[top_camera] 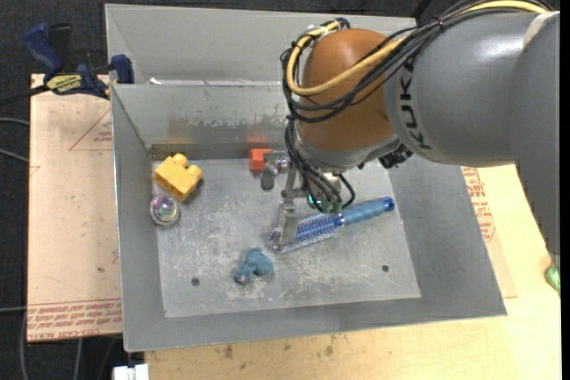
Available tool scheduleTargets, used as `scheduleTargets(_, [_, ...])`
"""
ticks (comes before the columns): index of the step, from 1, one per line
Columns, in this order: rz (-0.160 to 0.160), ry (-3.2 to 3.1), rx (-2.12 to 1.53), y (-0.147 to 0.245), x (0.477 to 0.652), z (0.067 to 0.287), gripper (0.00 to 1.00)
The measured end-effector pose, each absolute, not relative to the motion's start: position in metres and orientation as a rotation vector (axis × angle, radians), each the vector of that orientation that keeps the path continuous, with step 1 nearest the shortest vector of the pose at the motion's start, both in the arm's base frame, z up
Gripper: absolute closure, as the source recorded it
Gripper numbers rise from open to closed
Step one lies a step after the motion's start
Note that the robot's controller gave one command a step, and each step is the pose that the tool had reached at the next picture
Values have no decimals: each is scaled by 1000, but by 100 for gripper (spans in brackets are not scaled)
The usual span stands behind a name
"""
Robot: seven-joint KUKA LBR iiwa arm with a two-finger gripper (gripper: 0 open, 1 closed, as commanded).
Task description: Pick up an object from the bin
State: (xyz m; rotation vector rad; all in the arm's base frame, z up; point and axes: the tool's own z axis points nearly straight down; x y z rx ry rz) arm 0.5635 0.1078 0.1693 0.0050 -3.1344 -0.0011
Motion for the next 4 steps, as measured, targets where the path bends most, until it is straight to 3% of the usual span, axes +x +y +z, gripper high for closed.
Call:
scheduleTargets(1, [-1,-3133,66,128,526,65,0])
scheduleTargets(2, [-2,-3139,155,131,513,101,0])
scheduleTargets(3, [-1,-3136,142,124,502,99,0])
scheduleTargets(4, [-3,-3140,175,124,495,69,0])
